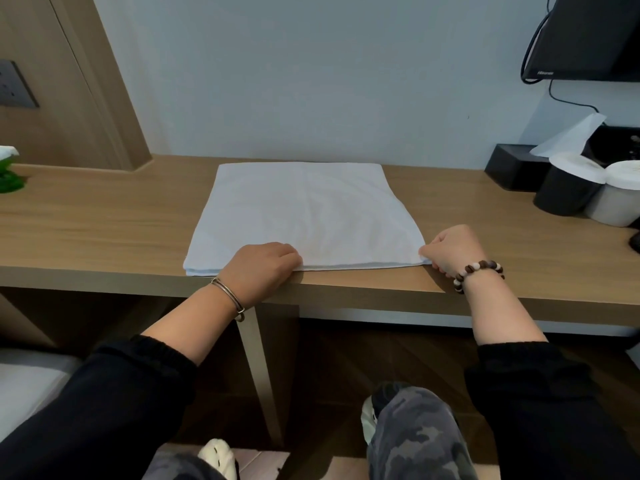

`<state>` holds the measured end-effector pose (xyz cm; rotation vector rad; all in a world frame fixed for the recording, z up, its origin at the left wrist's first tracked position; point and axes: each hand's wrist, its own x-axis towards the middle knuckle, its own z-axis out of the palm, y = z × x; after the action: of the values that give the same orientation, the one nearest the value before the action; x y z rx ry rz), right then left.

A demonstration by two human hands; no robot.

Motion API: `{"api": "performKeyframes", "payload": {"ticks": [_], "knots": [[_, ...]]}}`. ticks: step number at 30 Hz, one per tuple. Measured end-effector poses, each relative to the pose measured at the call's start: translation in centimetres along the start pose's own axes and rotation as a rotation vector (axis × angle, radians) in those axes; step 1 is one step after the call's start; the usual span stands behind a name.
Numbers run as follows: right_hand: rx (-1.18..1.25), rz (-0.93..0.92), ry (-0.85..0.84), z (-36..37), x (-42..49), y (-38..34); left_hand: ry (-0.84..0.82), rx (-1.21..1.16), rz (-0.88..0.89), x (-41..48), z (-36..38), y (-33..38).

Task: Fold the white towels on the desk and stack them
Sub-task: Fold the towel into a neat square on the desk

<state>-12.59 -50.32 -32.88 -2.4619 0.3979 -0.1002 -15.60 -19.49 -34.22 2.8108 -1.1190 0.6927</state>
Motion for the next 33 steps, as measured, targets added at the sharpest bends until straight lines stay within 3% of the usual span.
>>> {"api": "performKeyframes", "payload": {"ticks": [5, 9, 15, 17, 19, 22, 25, 27, 30, 33], "knots": [[0.002, -0.012, 0.018, 0.1, 0.1, 0.1, -0.042, 0.111, 0.048, 0.0, -0.8, -0.2], [-0.015, -0.034, 0.051, 0.3, 0.0, 0.2, -0.150, 0.126, -0.044, 0.2, -0.5, 0.0], [-0.037, -0.047, 0.054, 0.5, 0.0, 0.2, -0.002, -0.138, -0.366, 2.4, 0.5, 1.5], [-0.046, -0.061, 0.064, 0.5, 0.0, 0.3, -0.027, -0.163, -0.510, 3.5, 1.4, 2.0], [-0.067, -0.060, 0.067, 0.5, 0.0, 0.3, -0.160, -0.110, -0.631, 4.2, 2.0, 2.0], [-0.290, -0.029, 0.112, 0.9, -0.6, -0.5, -0.396, -0.007, -0.695, 4.1, 3.1, 1.8], [-0.582, -0.025, 0.234, 2.2, -1.6, -2.8, -0.416, 0.013, -0.700, 3.9, 3.5, 1.7], [-0.623, -0.122, 0.275, 3.1, -1.5, -4.5, -0.412, 0.018, -0.705, 3.9, 3.5, 1.9], [-0.389, -0.376, 0.196, 4.8, -0.8, -8.1, -0.402, 0.012, -0.715, 3.9, 3.3, 2.1], [-0.248, -0.435, -0.047, 7.5, -0.5, -10.7, -0.378, 0.000, -0.718, 3.8, 3.2, 2.1]]}}
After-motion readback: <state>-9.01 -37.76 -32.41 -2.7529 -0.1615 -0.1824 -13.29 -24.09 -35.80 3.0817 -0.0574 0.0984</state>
